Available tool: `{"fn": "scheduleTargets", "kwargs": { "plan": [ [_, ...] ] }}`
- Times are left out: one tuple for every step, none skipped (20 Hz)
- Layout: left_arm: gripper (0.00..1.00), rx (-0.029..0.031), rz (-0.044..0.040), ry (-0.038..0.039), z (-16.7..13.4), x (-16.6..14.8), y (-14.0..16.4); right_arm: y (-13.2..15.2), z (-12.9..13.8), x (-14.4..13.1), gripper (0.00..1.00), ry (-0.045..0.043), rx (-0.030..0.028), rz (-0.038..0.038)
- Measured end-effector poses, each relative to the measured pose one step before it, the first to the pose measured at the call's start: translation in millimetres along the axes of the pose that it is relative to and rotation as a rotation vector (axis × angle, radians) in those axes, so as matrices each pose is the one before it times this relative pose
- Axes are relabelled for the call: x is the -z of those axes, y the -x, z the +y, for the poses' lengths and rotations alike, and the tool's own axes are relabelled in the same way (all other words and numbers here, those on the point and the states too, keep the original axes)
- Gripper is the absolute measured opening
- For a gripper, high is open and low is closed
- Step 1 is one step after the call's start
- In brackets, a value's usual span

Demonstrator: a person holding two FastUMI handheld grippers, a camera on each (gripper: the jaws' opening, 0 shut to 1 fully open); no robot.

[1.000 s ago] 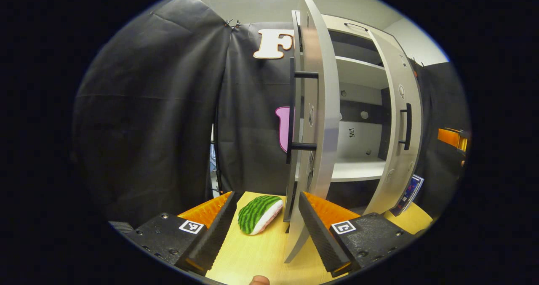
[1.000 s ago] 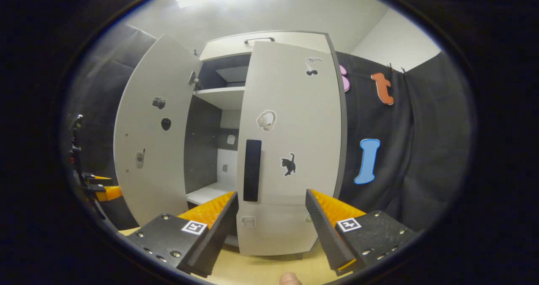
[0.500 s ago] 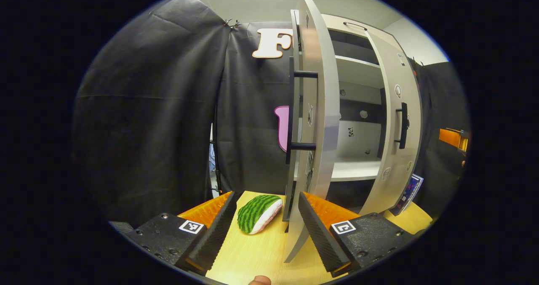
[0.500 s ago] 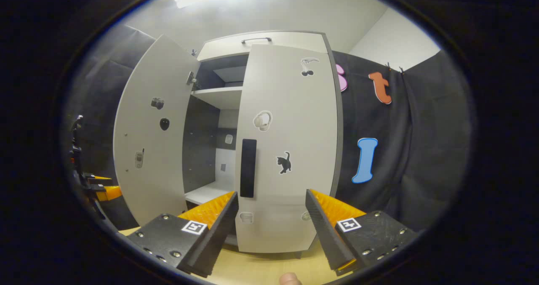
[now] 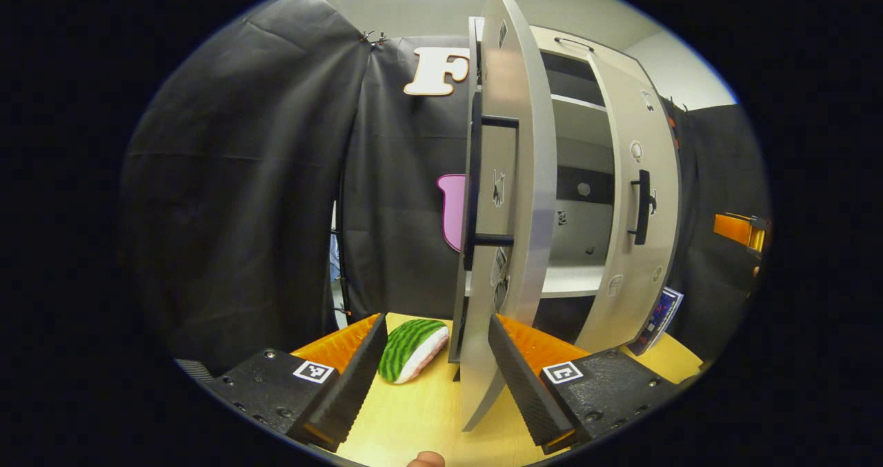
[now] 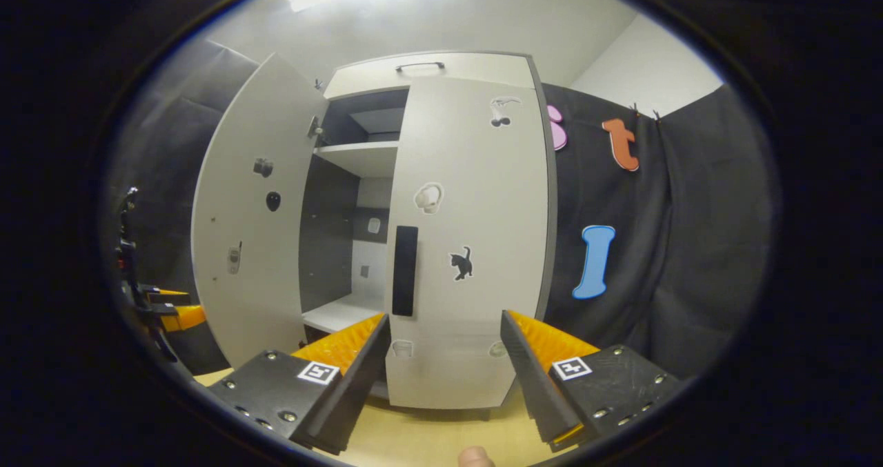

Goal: Grasp the bottle in the cabinet with the left hand and place it on the coaster, then close the right door with the right hand and the left door with the left hand.

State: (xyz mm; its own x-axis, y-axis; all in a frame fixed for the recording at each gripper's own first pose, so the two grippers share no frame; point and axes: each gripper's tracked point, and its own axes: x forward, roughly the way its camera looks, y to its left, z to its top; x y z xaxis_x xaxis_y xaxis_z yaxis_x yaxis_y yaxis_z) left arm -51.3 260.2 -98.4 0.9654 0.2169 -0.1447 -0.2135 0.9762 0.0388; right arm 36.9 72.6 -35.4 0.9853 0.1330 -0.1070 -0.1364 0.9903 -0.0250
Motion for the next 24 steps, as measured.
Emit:
{"fn": "scheduleTargets", "kwargs": {
  "plan": [
    [0.94, 0.00766, -0.00055, -0.00036, -4.8, 0.9, 0.29, 0.39, -1.89, -0.6, 0.93, 0.00138, 0.0031, 0.00014],
    [0.94, 0.00741, 0.00029, -0.0004, -4.44, 0.38, 0.05, 0.7, -0.21, 0.81, 0.93, 0.00056, 0.00316, 0.00078],
    [0.91, 0.00806, -0.00009, -0.0028, -4.13, -0.41, 0.15, 1.06, -1.94, -0.05, 0.96, -0.00036, 0.00356, 0.00065],
    [0.94, 0.00743, 0.00027, -0.00327, -3.33, 0.18, -0.23, 0.7, -1.53, 0.86, 0.96, -0.00134, 0.00371, 0.00073],
    [0.91, 0.00671, 0.0011, -0.00216, -3.82, 0.02, 0.6, 0.39, -1.53, 0.03, 0.96, -0.00172, 0.00316, 0.00042],
    [0.9, 0.00687, 0.00082, -0.00083, -3.79, 0.9, -0.71, 1.15, -0.81, -0.02, 0.96, -0.0015, 0.00267, -0.00015],
    [0.9, 0.00803, 0.00021, 0.00002, -4.29, 0.37, -0.53, 0.18, -1.22, -0.3, 0.96, -0.0002, 0.00239, -0.00006],
    [0.9, 0.00821, 0.00123, 0.00056, -3.97, -0.15, -0.79, 1.3, -1.19, 1.04, 0.96, 0.00131, 0.00275, 0.00075],
    [0.9, 0.00801, 0.00135, -0.00086, -3.76, 0.51, -0.57, 1.03, -0.97, -0.22, 0.96, 0.0018, 0.00305, -0.00019],
    [0.94, 0.00823, 0.00085, -0.00217, -4.46, -0.13, -1.13, 0.86, -1.18, -0.33, 0.97, 0.00046, 0.00224, -0.00143],
    [0.94, 0.0087, 0.00057, -0.00277, -4.17, 0.5, -0.55, 0.84, -0.73, -0.12, 0.97, -0.00011, 0.00274, -0.00052],
    [0.94, 0.00976, 0.0003, -0.00363, -4.42, -0.57, -0.99, 1.03, -0.96, -0.38, 0.97, 0.00026, 0.00295, -0.00074],
    [0.94, 0.00954, 0.00069, -0.00234, -3.41, 0.36, -1.52, -0.3, -1.34, -0.12, 0.97, 0.00066, 0.00323, -0.00058],
    [0.91, 0.00871, 0.00053, 0.00017, -3.79, -0.1, -1.09, 0.87, -1.69, -0.07, 0.93, 0.00024, 0.00328, 0.00067],
    [0.91, 0.00813, 0.00099, 0.00006, -3.54, 0.05, -1.33, 0.67, -2.19, 0.06, 0.93, -0.00007, 0.00293, 0.0002],
    [0.94, 0.00826, -0.00029, -0.00064, -3.57, -0.12, -1.03, 1.55, -1.22, 0.29, 0.93, 0.00034, 0.00392, -0.00028],
    [0.91, 0.00806, 0.00068, -0.00057, -3.55, 0.43, -1.85, 0.13, -1.45, -0.7, 0.93, 0.00042, 0.00352, -0.00008],
    [0.9, 0.00744, 0.00086, 0.00092, -2.97, -0.02, -1.0, 0.23, -0.74, 0.18, 0.96, -0.00013, 0.00311, 0.00047],
    [0.94, 0.00822, 0.00007, 0.00169, -3.37, 0.1, -0.95, -0.09, -0.81, -0.05, 0.93, 0.00001, 0.00239, 0.0007],
    [0.94, 0.00866, 0.00093, 0.00113, -3.8, 0.1, -1.63, 0.91, -1.78, -0.23, 0.96, 0.00054, 0.00303, 0.00007],
    [0.91, 0.009, 0.00068, 0.00072, -2.21, -0.63, -2.55, 0.25, -0.93, -0.24, 0.96, 0.00081, 0.00304, -0.00026],
    [0.94, 0.00807, 0.00104, 0.00064, -1.14, 0.02, -4.1, 0.93, -1.28, -0.12, 0.96, 0.00154, 0.00368, -0.00006],
    [0.94, 0.00595, 0.00196, 0.00183, -2.05, 1.07, -3.59, 0.14, -1.39, -0.7, 0.97, 0.00195, 0.00372, 0.00032],
    [0.94, 0.00732, 0.00099, 0.00284, -3.64, 0.79, -2.35, 0.58, -1.06, 0.65, 0.96, 0.00145, 0.00325, 0.00085]
  ]
}}
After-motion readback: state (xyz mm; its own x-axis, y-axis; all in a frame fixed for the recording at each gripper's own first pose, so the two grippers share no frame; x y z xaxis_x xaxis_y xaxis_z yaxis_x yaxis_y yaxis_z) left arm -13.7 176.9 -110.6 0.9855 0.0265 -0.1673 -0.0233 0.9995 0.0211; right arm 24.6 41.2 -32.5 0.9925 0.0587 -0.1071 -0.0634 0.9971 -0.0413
